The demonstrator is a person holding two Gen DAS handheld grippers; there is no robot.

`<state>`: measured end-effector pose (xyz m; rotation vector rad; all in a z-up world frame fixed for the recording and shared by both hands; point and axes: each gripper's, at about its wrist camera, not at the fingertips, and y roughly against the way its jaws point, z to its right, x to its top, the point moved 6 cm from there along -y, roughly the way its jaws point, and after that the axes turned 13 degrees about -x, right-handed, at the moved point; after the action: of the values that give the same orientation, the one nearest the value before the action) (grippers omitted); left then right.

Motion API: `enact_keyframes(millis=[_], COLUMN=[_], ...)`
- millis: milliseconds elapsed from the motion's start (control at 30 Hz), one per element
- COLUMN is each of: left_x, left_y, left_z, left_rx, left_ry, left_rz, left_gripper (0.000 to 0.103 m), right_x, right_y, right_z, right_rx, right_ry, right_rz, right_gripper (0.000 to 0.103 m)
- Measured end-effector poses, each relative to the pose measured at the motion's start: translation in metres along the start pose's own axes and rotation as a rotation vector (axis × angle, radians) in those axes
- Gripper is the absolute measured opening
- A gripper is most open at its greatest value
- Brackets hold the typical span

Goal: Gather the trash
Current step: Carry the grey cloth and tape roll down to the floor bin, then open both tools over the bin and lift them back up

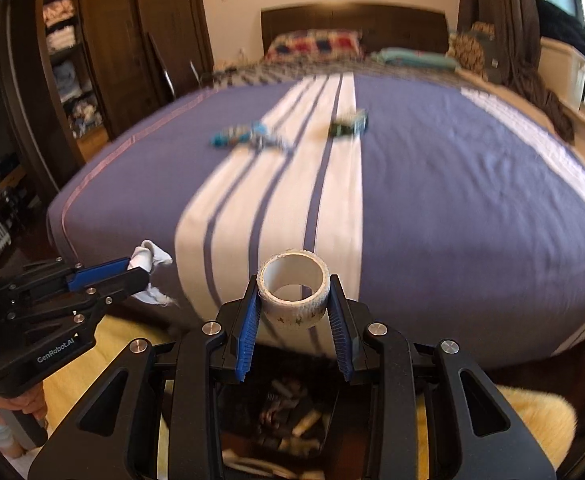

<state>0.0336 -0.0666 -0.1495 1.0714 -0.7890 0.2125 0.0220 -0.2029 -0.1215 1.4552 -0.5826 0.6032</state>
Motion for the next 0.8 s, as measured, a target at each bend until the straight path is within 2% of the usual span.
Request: enact_keyframes(millis=[200,400,800], left_x=[-0.052,-0.088,-0.133], left_y=[-0.047,-0.081,-0.125], left_z=[-0.011,-0.019,-0.030], left_rx=[-0.028,-0.043,-0.074], left_ry=[0.066,0.115,0.164], left_rz=[-0.139,-0.237,-0.385], left_gripper=[0.016,0.016,0.016], right_x=[-0.045,-0.087,-0.117], right_y=[-0.040,-0.076,-0.113], right_z=[-0.008,-0.017,-0.028], right_rx=[0.012,0.014,0.019], right_ry=[0.006,0.014,0.027], right_rz=[-0.140,-0.262,-0.381], right_gripper=[0.033,0.033,0.033])
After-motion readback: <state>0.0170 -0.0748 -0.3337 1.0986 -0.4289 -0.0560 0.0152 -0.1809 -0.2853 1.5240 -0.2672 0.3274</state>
